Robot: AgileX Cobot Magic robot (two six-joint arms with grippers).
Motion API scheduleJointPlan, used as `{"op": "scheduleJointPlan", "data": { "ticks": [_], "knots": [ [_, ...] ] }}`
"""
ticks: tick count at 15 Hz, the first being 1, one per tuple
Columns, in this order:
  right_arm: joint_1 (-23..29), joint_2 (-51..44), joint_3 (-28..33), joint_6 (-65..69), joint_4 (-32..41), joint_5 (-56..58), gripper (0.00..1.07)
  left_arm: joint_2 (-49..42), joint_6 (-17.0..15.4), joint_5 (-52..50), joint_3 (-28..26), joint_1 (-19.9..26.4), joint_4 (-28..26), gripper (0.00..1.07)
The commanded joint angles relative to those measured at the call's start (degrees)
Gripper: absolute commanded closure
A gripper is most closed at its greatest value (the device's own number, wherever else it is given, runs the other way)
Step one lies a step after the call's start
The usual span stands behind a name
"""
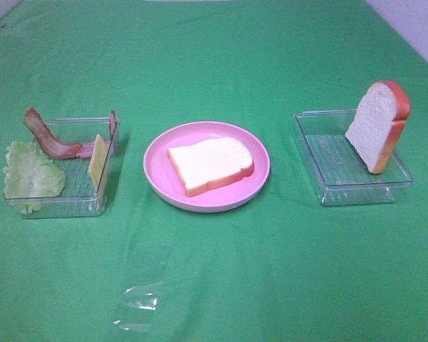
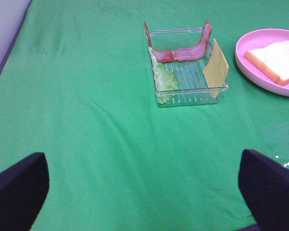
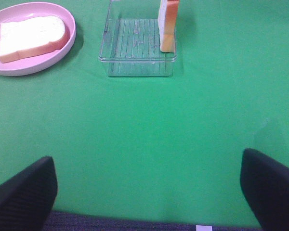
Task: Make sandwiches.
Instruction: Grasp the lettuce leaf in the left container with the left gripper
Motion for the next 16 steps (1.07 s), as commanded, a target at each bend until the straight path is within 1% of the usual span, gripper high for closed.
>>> {"op": "scheduleJointPlan", "data": {
  "ticks": [1, 7, 10, 13, 15, 16],
  "knots": [
    [-0.1, -1.8, 0.2, -0.5, -0.1, -0.2, 0.08, -0.1, 0.1, -0.2, 0.1, 0.2, -0.5, 0.07],
    [-0.1, -1.8, 0.2, -0.5, -0.1, -0.2, 0.08, -0.1, 0.1, -0.2, 0.1, 0.2, -0.5, 0.07],
    [-0.1, -1.8, 0.2, -0.5, 0.1, -0.2, 0.08, 1.1, -0.8, -0.2, 0.1, 0.2, 0.6, 0.07],
    [-0.1, -1.8, 0.2, -0.5, 0.1, -0.2, 0.08, 5.3, -1.2, -0.3, 0.1, 0.2, 1.1, 0.09],
    [-0.1, -1.8, 0.2, -0.5, 0.1, -0.2, 0.08, 11.3, -1.2, -1.3, -0.7, 0.2, 1.1, 0.09],
    [-0.1, -1.8, 0.2, -0.5, 0.1, -0.2, 0.08, 14.4, -1.2, -3.4, -1.7, 0.2, 1.1, 0.09]
  ]
}}
